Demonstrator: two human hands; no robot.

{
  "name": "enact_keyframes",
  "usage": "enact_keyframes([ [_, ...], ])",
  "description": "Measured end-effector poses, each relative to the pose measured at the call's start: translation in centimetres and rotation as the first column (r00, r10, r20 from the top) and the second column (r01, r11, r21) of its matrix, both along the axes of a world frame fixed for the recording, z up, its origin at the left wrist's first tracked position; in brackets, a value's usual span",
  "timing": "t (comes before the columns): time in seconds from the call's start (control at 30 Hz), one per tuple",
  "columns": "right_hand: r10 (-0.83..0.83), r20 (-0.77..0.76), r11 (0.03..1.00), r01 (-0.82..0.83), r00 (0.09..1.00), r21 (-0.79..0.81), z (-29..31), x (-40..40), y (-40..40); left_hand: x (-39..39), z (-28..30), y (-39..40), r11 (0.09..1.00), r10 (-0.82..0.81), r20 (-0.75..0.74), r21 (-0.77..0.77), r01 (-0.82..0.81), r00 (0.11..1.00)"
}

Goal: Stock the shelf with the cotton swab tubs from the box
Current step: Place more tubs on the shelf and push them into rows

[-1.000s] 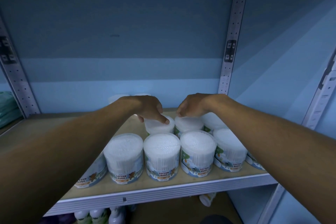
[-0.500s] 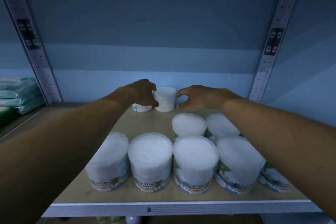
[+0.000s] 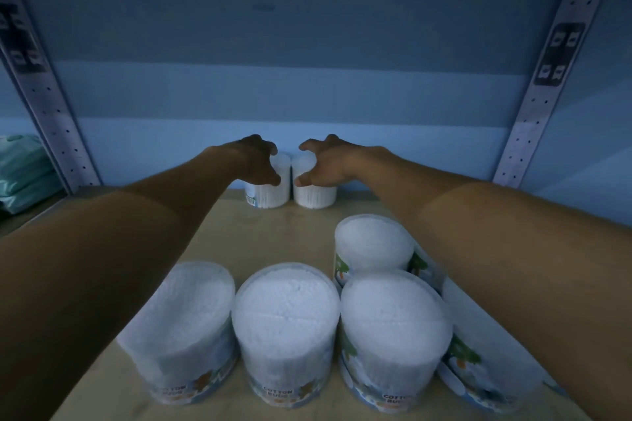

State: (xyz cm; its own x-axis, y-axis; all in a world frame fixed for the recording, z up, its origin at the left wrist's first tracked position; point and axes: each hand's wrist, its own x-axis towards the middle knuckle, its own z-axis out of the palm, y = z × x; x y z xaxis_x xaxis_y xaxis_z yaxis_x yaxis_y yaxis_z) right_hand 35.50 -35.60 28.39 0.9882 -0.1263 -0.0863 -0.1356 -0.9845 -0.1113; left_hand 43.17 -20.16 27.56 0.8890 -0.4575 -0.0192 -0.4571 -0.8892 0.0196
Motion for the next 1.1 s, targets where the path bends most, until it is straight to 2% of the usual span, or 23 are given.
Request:
enact_keyframes([
  [0.4,0.05,-0.032,0.996,-0.052,0.998,-0.069,-0.9,2.1,-0.1,3.1,-0.5,-0.6,0.99,-0.058,-0.06,0.122,0.065,0.996],
  [0.7,0.017,0.023,0.999,-0.016,1.0,-0.03,-1.0,2.0,0.4,3.4,-1.2,-0.7,0.996,-0.05,-0.032,0.075,0.053,0.998],
  [1.1,0.036,-0.036,0.997,-0.038,0.999,-0.061,-0.2,-0.3,1.6,1.1,-0.8,0.8,0.998,-0.047,-0.068,0.035,0.05,0.997],
])
